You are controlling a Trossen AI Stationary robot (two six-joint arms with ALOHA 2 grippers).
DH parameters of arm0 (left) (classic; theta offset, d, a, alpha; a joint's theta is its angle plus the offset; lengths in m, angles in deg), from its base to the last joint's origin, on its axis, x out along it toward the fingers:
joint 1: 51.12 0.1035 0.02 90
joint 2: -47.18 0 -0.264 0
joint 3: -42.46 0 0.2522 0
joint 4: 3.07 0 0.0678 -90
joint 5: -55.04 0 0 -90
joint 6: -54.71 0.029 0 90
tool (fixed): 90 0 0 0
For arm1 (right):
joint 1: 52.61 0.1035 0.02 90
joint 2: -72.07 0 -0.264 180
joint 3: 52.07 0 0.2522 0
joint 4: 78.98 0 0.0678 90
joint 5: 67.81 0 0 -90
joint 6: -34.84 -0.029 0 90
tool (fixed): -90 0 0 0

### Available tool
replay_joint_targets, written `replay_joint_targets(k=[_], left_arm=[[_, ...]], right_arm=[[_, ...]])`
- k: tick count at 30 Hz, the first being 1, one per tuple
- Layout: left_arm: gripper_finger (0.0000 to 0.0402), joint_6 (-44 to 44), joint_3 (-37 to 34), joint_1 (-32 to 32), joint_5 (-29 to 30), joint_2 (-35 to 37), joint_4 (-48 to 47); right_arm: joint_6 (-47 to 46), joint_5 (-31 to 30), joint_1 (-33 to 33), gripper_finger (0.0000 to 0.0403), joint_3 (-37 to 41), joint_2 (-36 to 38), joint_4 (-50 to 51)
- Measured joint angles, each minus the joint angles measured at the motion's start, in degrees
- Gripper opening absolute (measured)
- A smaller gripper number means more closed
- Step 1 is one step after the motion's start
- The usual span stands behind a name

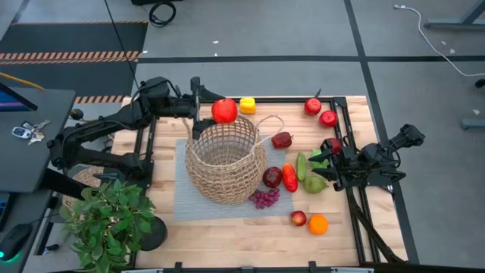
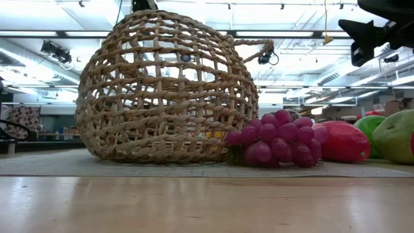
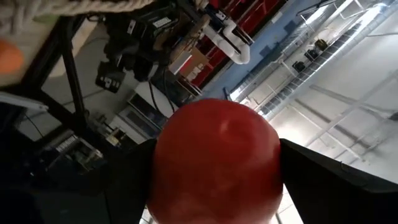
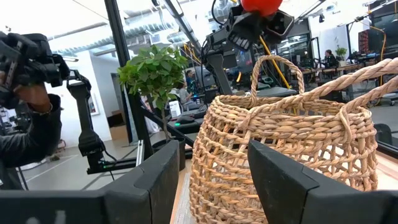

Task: Build produce basket
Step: Put the red apple into the brown basket, then put the bell pepper into the brown basket

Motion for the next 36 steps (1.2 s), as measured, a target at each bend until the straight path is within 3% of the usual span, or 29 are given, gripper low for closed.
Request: replay_joint_targets(k=[14,18,27,30,36], left_arm=[[0.0327,1.55,0.00,0.00,0.11,0.00,0.05],[0.0327,-4.14,0.00,-0.02,1.41,0.00,0.85],[0.0327,0.48,0.00,-0.02,2.14,-0.02,0.65],[0.0327,10.85,0.00,-0.16,2.66,-0.01,-1.36],[0.0327,59.37,0.00,0.00,2.71,-0.02,-6.38]], right_arm=[[0.02,0.00,0.00,0.0197,0.02,-0.02,0.00],[0.00,0.00,0.00,0.0197,0.00,-0.02,0.00],[0.00,0.00,-0.01,0.0197,0.02,-0.02,0.00],[0.00,0.00,-0.01,0.0197,0.00,-0.01,0.00],[0.01,0.01,-0.02,0.0197,0.02,-0.02,0.00]])
